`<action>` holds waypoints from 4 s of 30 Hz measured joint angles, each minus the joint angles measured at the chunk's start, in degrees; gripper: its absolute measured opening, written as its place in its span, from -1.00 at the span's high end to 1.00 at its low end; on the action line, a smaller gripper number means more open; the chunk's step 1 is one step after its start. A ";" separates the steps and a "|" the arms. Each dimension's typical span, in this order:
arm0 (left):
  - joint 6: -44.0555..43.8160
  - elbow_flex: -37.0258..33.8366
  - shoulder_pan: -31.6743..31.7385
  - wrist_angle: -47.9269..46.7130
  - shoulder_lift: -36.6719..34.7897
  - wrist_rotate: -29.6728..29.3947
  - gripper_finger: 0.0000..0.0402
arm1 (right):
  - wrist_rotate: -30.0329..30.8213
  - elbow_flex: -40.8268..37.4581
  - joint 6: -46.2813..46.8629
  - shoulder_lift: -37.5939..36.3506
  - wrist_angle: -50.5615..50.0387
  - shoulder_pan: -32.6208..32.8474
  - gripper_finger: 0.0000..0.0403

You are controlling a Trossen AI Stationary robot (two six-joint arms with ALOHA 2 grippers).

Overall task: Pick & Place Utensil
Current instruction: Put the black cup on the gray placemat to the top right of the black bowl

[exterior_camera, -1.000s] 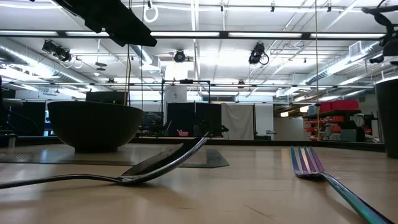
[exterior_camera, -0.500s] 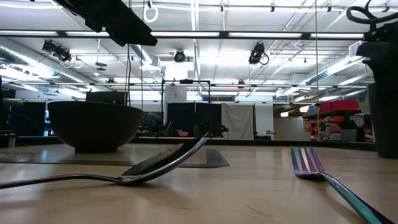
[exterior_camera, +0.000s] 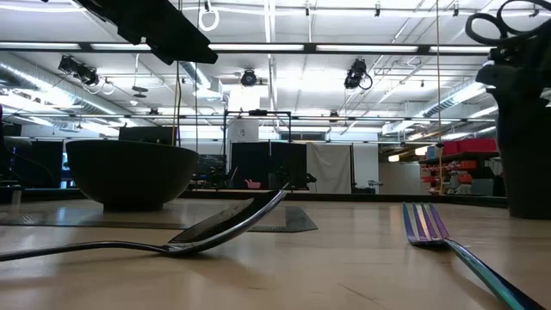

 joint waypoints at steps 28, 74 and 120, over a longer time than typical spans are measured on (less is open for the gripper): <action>-2.21 0.00 -4.70 -10.61 -5.58 -0.02 0.04 | 1.27 43.68 -89.58 24.78 31.67 -33.36 -0.46; -2.38 0.00 -7.39 -11.15 -7.23 -0.04 0.04 | -8.23 50.96 -98.68 45.09 41.71 -38.47 -0.58; -3.54 0.00 -7.39 -11.08 -7.19 -0.07 0.04 | -11.01 50.74 -98.90 46.36 39.79 -37.31 -0.98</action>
